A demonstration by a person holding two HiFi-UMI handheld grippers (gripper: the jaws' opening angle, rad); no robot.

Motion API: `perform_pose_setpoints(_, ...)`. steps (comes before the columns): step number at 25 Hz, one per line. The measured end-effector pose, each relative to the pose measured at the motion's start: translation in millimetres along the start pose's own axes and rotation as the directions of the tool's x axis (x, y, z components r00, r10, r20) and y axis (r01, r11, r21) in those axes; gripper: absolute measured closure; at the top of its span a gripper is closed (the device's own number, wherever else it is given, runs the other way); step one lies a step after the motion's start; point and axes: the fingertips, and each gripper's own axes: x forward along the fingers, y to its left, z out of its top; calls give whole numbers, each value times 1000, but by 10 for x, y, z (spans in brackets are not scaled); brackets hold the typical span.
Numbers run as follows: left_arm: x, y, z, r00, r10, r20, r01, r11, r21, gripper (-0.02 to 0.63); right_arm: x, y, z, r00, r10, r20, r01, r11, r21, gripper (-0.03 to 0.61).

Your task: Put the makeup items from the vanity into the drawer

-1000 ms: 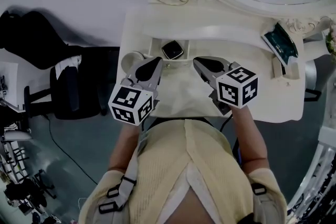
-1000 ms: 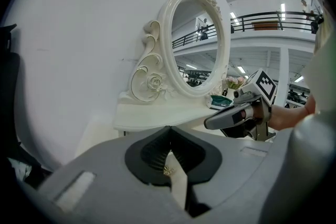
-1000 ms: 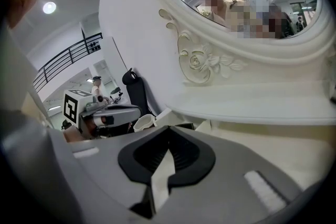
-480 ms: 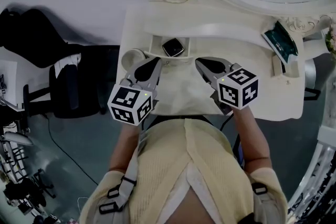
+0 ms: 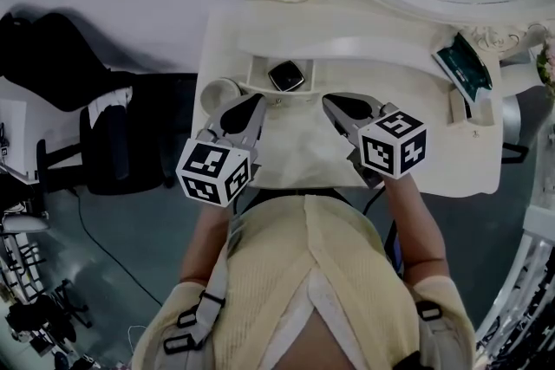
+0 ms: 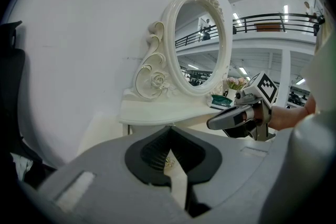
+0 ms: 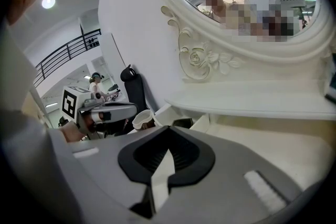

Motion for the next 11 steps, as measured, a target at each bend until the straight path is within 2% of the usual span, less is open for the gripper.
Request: perform_pose_setpoints(11, -5, -10, -5, 1000, -3, -9, 4, 1000, 26, 618, 32, 15, -24, 1000, 13, 0, -13, 1000, 23, 577)
